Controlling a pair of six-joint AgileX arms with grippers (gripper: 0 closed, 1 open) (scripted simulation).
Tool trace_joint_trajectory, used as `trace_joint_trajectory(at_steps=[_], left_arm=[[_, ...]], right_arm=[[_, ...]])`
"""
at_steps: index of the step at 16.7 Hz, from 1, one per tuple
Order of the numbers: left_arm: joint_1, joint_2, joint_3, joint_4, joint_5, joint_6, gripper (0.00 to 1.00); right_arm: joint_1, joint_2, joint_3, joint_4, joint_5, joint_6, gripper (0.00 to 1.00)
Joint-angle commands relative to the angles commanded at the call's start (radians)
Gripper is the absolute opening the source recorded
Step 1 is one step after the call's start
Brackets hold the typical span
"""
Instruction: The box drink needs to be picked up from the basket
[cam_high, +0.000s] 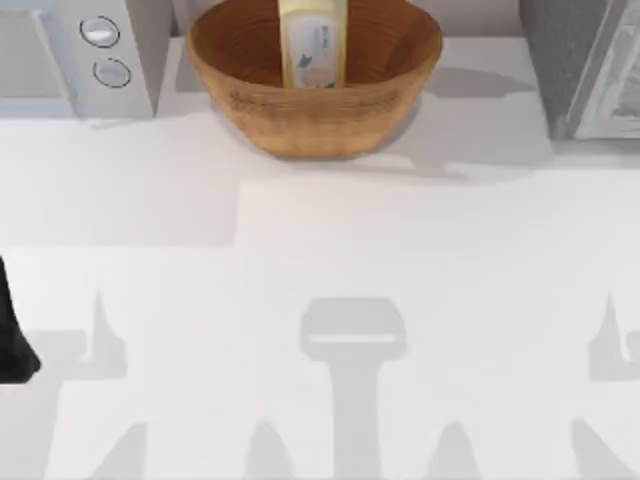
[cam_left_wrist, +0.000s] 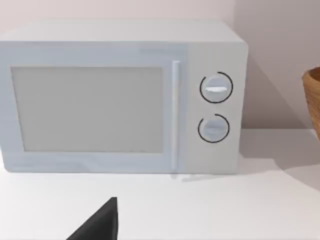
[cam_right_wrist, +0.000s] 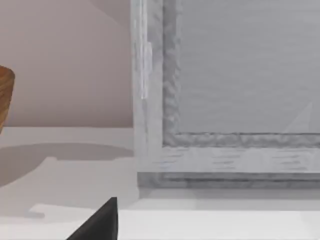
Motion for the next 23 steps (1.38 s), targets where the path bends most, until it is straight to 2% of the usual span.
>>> trace_joint_trajectory(at_steps=[5,9,13,23], left_arm=[[-0.022,0.061,0.032,0.021,-0.017,0.004,1.0],[-0.09,0.284,0.161,0.112,-0.077,0.007,1.0],[-0.187,0.634,0.373,0.267,-0.17,0.006,1.0],[-0.468,1.689,0.997,0.727,-0.442,0.001,1.0]], right_arm=[[0.0,0.0,0.0,0.0,0.0,0.0,1.0],[0.0,0.0,0.0,0.0,0.0,0.0,1.0],[0.0,0.0,0.0,0.0,0.0,0.0,1.0],[0.0,0.0,0.0,0.0,0.0,0.0,1.0]])
